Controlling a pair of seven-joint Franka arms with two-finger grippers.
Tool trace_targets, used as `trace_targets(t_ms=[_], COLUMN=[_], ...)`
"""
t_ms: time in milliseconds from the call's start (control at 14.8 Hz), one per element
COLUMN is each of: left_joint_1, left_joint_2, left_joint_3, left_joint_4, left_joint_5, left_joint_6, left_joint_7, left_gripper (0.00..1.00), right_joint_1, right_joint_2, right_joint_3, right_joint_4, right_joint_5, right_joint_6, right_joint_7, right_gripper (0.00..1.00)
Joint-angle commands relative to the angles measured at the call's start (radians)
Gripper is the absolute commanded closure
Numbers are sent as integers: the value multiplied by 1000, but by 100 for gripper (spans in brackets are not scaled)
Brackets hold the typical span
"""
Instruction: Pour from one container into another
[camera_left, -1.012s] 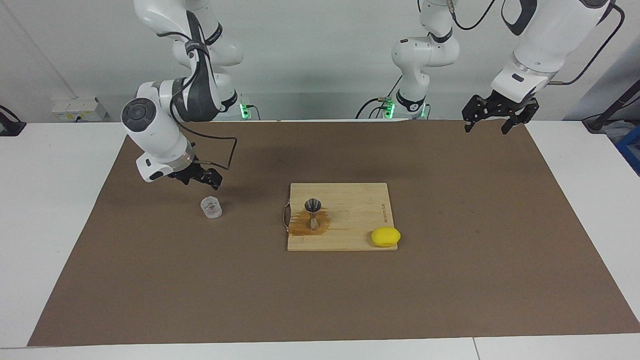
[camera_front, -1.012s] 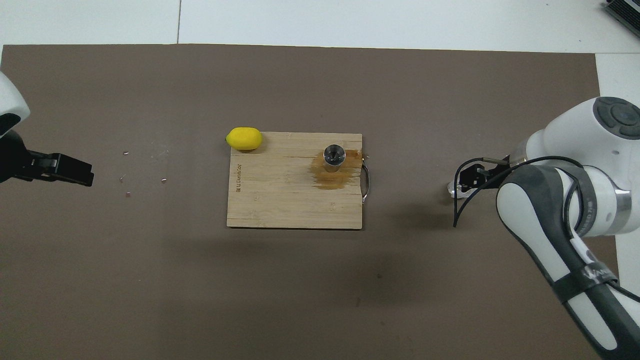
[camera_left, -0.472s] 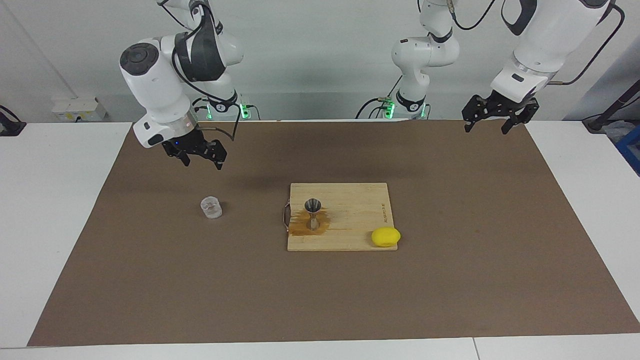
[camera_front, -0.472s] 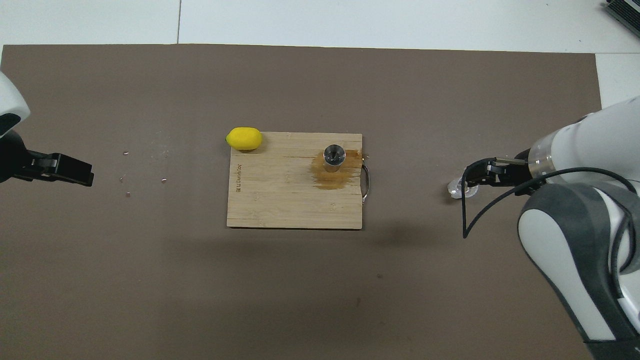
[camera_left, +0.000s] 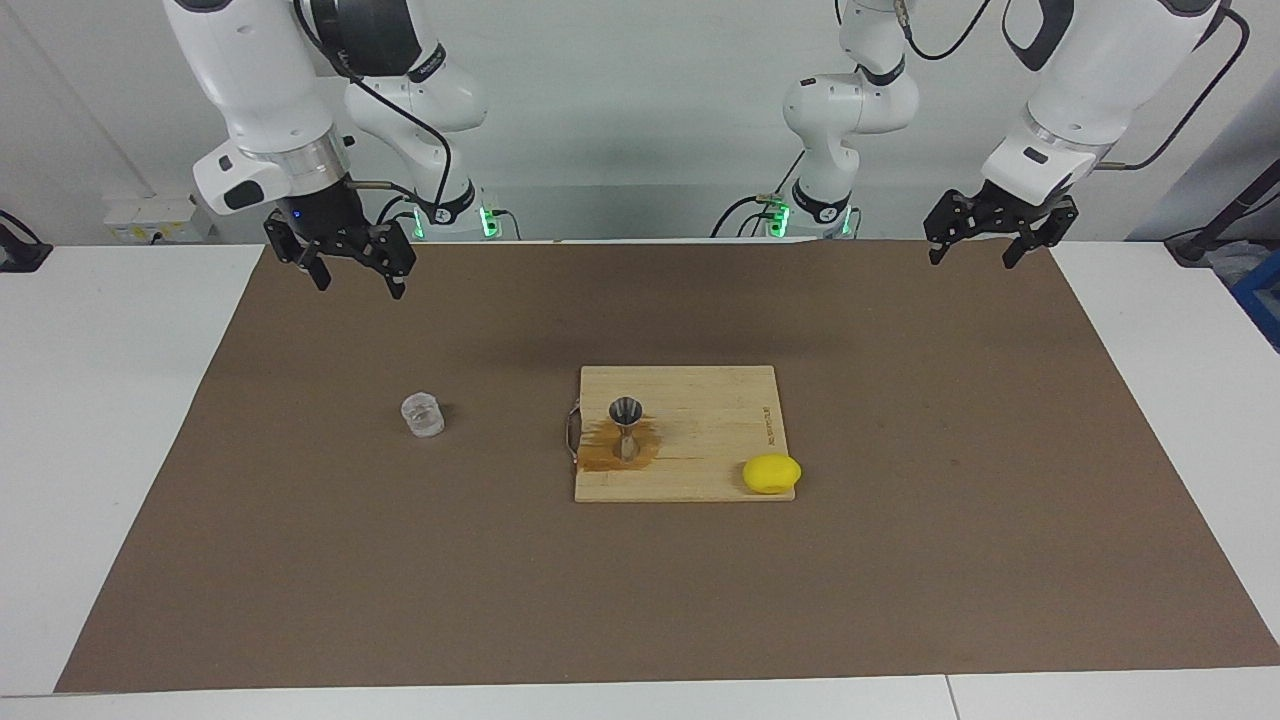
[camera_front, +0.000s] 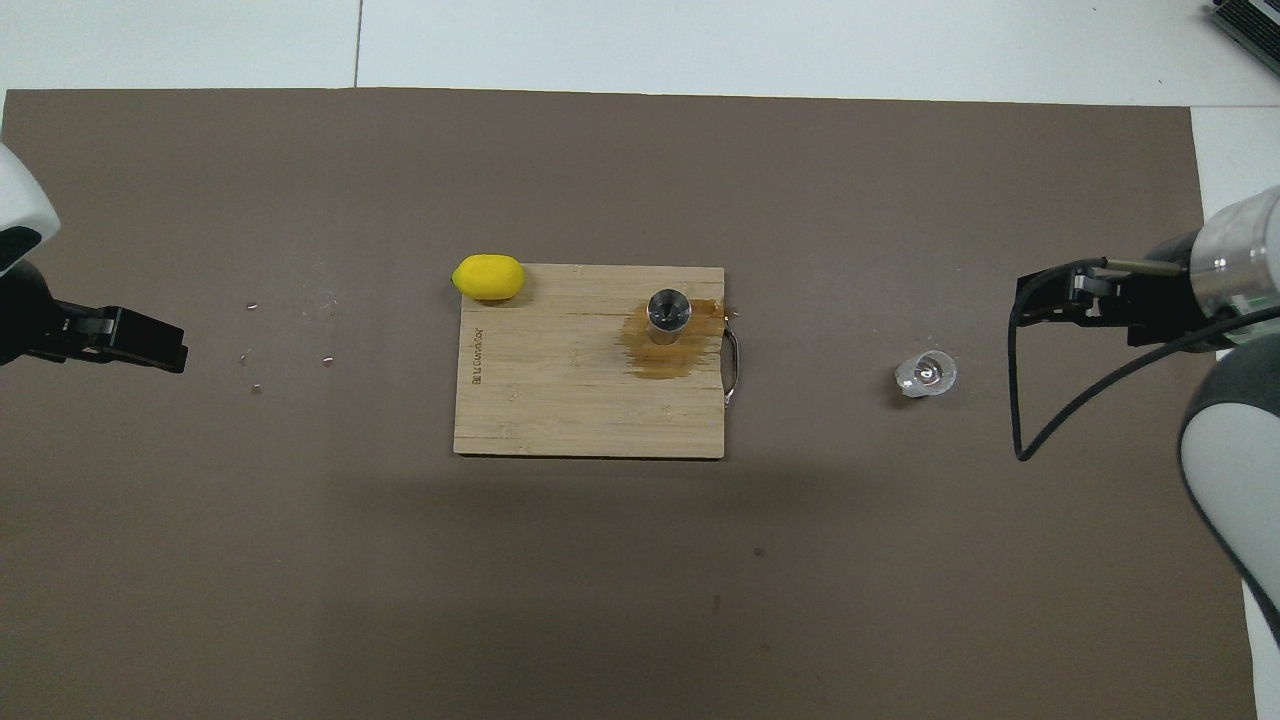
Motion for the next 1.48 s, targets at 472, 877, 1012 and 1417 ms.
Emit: trace_targets(t_ms=[472, 877, 1012, 1417], left_joint_1=[13, 13, 13, 13], left_joint_2=[-20, -20, -20, -20], left_joint_3=[-10, -10, -10, -10], left_joint_4=[-10, -10, -10, -10], left_joint_5=[-6, -6, -6, -6], left_joint_6=[-13, -15, -13, -13], left_joint_7=[-8, -8, -8, -8], left_gripper=[0, 0, 0, 0], right_joint_1=[-19, -8, -8, -6], right_joint_2=[38, 13, 10, 2], right_joint_3=[-3, -3, -3, 0], right_joint_4=[74, 28, 19, 3], right_joint_5=[-11, -11, -13, -14], right_joint_6=[-98, -107, -99, -89], right_joint_7=[-46, -46, -46, -49], right_gripper=[0, 0, 0, 0])
